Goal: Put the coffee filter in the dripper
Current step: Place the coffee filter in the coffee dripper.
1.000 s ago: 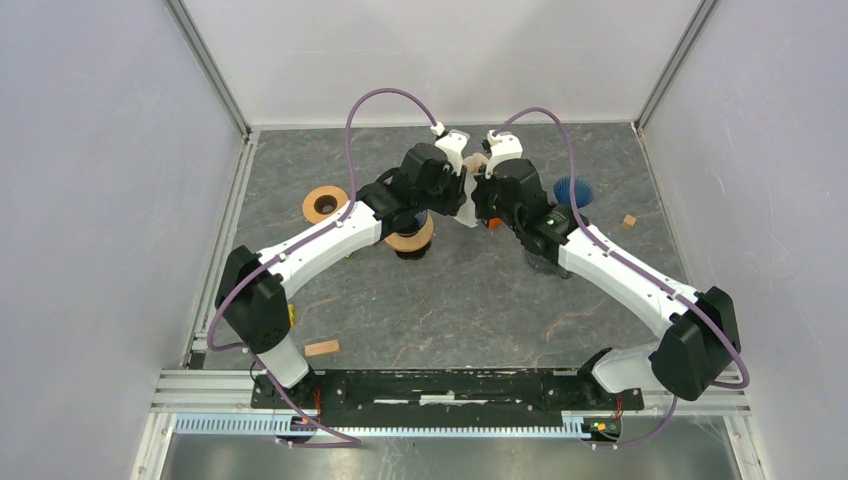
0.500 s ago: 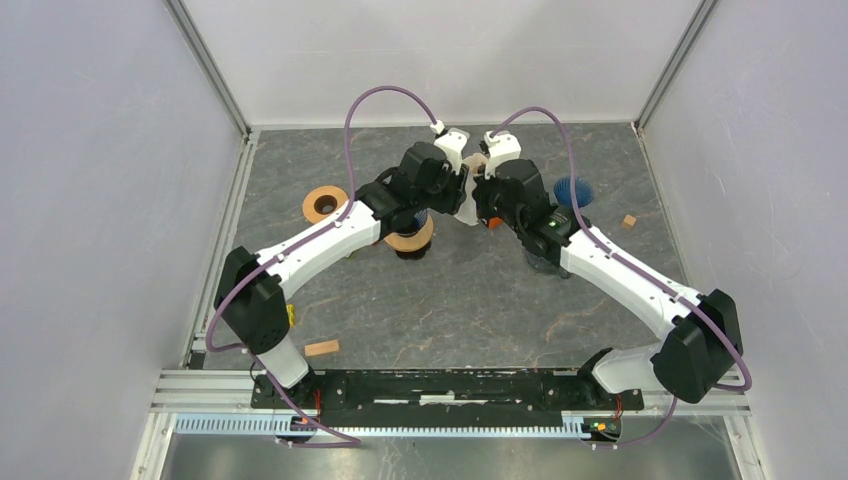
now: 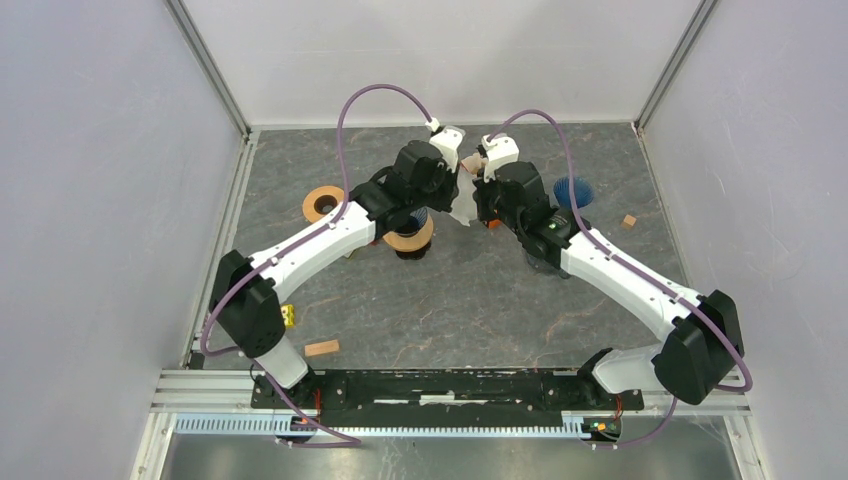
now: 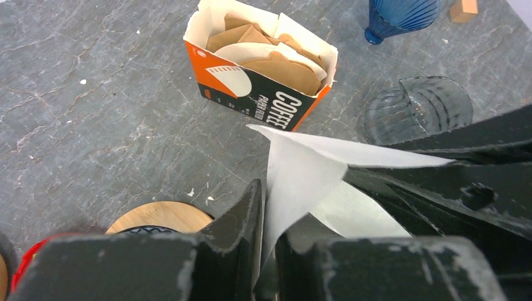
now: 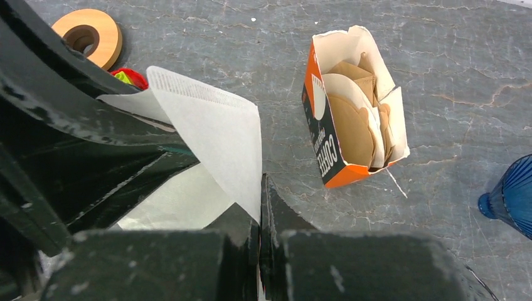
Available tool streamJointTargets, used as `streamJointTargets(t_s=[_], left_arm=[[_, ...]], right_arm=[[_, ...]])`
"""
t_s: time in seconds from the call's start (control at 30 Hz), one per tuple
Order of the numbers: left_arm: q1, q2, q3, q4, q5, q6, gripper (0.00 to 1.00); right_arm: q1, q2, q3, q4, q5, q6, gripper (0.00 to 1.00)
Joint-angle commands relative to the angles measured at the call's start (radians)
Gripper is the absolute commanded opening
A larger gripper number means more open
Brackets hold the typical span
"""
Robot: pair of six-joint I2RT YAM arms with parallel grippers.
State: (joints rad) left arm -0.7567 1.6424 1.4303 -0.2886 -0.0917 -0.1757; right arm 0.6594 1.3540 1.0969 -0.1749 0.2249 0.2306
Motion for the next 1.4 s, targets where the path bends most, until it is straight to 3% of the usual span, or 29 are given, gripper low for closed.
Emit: streamJointTargets(t_s=[0.0,0.33,1.37], left_arm=[[0.009,-0.069,-0.013,0.051,0.038,0.049,0.14],[0.041,-0.104,-0.045,0.068,0.124,0.025,0.04],[0.094,-0.194,-0.175,0.138,0.182,0.036,0.05]], right_arm=[[0.005,-0.033,-0.002,0.044,0.014,-0.025,0.01],[0.002,-0.045,-0.011,0.058,-0.008,-0.045,0.08],[-0.061,-0.088,-0.069,0.132,-0.222,-0.013,0.24]])
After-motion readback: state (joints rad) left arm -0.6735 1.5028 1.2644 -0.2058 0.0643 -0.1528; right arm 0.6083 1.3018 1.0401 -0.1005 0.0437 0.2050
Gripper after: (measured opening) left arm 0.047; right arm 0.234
